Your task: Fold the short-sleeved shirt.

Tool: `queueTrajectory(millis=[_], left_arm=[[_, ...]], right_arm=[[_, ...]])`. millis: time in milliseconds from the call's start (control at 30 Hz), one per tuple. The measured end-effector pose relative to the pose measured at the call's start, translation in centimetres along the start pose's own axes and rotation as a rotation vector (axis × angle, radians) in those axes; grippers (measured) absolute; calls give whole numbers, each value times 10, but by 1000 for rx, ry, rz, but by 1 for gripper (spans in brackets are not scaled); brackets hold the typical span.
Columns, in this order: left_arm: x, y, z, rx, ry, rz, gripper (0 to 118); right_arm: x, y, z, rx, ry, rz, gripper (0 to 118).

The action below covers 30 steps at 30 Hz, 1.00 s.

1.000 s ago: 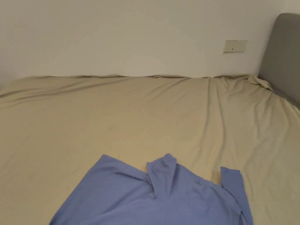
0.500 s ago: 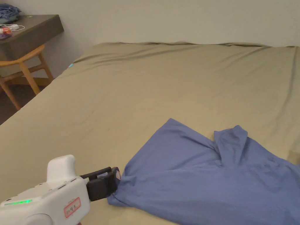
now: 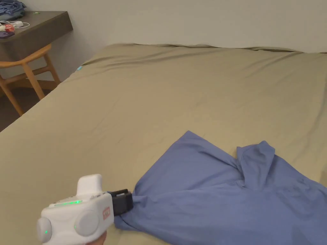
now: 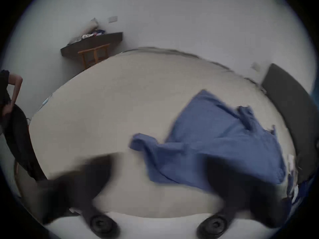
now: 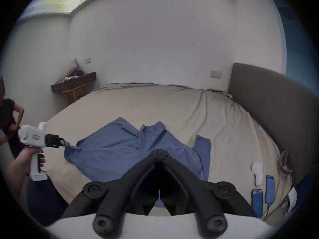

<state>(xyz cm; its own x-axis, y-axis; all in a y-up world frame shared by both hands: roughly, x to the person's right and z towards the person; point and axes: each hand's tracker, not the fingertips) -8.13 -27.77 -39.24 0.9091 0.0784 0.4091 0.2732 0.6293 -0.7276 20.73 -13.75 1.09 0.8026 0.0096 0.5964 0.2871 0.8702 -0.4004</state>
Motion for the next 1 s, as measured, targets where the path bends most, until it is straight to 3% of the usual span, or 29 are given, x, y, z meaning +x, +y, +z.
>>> queueTrajectory(millis=[67, 200, 233, 267, 300, 467, 500, 533, 567, 600, 667, 800, 833, 867, 933, 967, 1000], left_arm=[[-8, 8, -28, -56, -21, 46, 118], [18, 18, -49, -130, 24, -18, 116], [17, 7, -56, -131, 11, -33, 105], [19, 3, -55, -121, -5, -49, 50], [21, 1, -53, -109, -17, -48, 2], [29, -5, 0, -53, -52, 11, 2], [11, -1, -18, -98, -121, 83, 2], [5, 3, -17, -95, -136, 108, 2], [-1, 7, -15, -87, -148, 124, 2], [-6, 13, -13, -78, -156, 121, 2], [31, 7, 10, -28, -99, 49, 2], [41, 14, 10, -28, -91, 28, 2], [43, 15, 10, -28, -87, 26, 2], [46, 16, 10, -29, -84, 27, 2], [39, 16, 4, -36, -84, 36, 2], [39, 16, 4, -38, -81, 40, 2], [39, 16, 4, -38, -85, 43, 2]], right_arm=[[5, -1, -9, -30, -3, -6, 2], [24, -13, -39, -110, -21, 5, 2], [29, -15, -49, -130, -22, 15, 2], [34, -17, -59, -152, -23, 26, 2], [39, -15, -71, -185, -22, 42, 2], [77, 4, -146, -250, 40, 117, 3], [85, 9, -169, -263, 48, 138, 10], [94, 16, -193, -301, 84, 135, 41], [101, 22, -213, -325, 127, 106, 108], [107, 26, -241, -384, 135, 75, 118], [120, 31, -275, -370, 113, 75, 117], [127, 24, -337, -542, 54, 126, 114], [127, 19, -343, -574, 35, 149, 109], [121, 9, -358, -601, 23, 179, 93], [115, -2, -361, -649, 60, 270, 87], [108, -9, -360, -688, 50, 328, 74], [102, -14, -355, -679, 67, 336, 60]])
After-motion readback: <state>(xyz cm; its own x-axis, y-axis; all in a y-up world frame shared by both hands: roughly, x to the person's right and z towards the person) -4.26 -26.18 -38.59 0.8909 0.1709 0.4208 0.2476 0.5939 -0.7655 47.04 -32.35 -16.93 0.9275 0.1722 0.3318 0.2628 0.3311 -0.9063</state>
